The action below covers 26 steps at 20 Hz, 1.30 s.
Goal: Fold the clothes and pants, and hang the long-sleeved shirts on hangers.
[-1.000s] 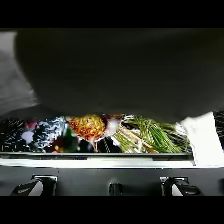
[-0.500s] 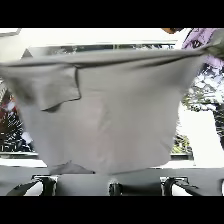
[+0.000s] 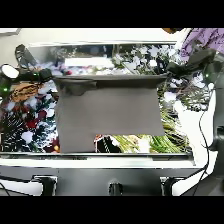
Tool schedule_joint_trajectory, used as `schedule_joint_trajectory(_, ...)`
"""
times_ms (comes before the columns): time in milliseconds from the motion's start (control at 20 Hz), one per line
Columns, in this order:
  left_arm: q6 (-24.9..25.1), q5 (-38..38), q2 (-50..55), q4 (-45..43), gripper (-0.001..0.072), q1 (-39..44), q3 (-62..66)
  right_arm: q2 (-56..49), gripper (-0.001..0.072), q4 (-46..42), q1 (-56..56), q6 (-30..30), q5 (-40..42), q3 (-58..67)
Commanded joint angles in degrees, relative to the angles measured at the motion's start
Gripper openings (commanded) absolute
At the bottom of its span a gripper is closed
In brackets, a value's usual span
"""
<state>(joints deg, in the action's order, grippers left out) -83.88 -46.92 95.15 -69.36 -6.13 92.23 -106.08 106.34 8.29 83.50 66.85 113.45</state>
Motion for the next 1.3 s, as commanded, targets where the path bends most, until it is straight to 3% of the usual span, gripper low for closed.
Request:
schedule_joint_trajectory(0, 0.61, 4.72, 5.68, 0.17, 0.0014, 0.96, 3.21, -3.5, 0.0032, -0.04, -0.04, 0.76, -4.59, -0.02)
schedule_joint_trajectory(450, 1.68, -17.05, 5.95, -5.09, 0.0014, -0.2, 3.3, -4.02, 0.0032, -0.96, -0.04, 1.29, 15.54, -0.15)
schedule_joint_trajectory(600, 1.66, -18.69, 7.15, -5.27, 0.0015, -0.2, 3.3, -5.77, 0.0033, -0.98, -1.03, 0.83, 20.37, -0.15)
schedule_joint_trajectory(850, 1.64, -18.73, 9.4, -5.27, 0.0016, -0.2, 3.28, -8.04, 0.0033, -5.46, -5.18, -0.44, 19.85, -1.29)
schedule_joint_trajectory(1100, 1.55, -22.32, 12.63, -5.22, 0.0023, -0.2, 3.3, -10.99, 0.0035, -7.98, -7.54, -1.51, 24.35, -1.81)
schedule_joint_trajectory(1150, 0.81, -22.6, 12.79, -5.22, 0.0085, -0.2, 3.3, -11.1, 0.0087, -8.07, -7.48, -1.86, 25.29, -1.81)
schedule_joint_trajectory(1200, -0.2, -22.6, 12.46, -5.25, 0.0273, -0.24, 3.34, -10.91, 0.016, -8.26, -7.41, -1.44, 26.53, -1.79)
schedule_joint_trajectory(1250, -0.57, -22.75, 11.67, -5.25, 0.0517, -0.59, 3.56, -10.29, 0.0205, -9.64, -7.37, -0.04, 28.11, -1.7)
